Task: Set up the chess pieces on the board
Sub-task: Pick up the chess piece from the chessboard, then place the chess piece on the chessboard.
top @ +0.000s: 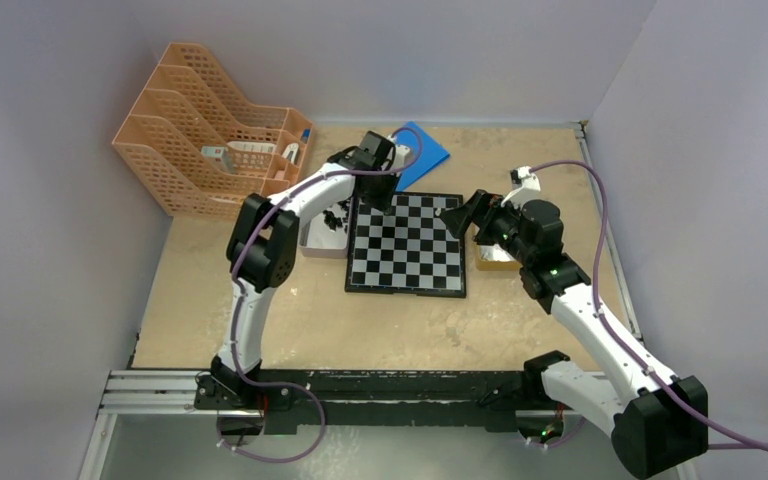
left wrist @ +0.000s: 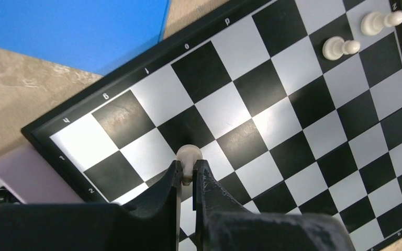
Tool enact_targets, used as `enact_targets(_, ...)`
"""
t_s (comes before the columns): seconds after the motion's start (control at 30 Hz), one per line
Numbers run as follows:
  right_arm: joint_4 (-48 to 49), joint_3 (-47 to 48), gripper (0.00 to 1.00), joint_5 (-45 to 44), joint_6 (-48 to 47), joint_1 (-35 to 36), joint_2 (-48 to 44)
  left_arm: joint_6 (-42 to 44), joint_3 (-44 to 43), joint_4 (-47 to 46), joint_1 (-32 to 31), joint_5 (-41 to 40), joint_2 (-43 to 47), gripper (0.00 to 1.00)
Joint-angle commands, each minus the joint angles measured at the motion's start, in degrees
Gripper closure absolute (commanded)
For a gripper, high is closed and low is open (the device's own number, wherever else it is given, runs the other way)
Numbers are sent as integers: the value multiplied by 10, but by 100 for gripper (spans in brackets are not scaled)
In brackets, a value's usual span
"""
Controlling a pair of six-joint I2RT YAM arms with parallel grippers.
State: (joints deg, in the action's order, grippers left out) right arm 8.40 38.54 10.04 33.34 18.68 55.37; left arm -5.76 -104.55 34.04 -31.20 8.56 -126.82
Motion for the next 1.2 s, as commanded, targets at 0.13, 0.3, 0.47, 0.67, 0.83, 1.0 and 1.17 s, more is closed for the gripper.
enact_targets(0.13,14,29,2,6,-9,0,2,3,-2,-66,0,-63,44,100)
enact_targets(0.3,15,26,2,3,-12,0,0,3,-58,-22,7,-70,8,100)
enact_targets(0.47,14,29,2,0,-15,0,2,1,-73,-14,11,-69,-10,100)
enact_targets(0.67,12,31,2,-2,-19,0,4,0,-78,-8,17,-69,-22,100)
enact_targets(0.83,12,32,2,-6,-21,0,4,0,-87,2,22,-61,-34,100)
enact_targets(1.0,12,33,2,-6,-21,0,7,0,-87,7,25,-64,-39,100)
enact_targets(1.17,12,34,2,-5,-20,0,10,4,-86,6,25,-62,-42,99)
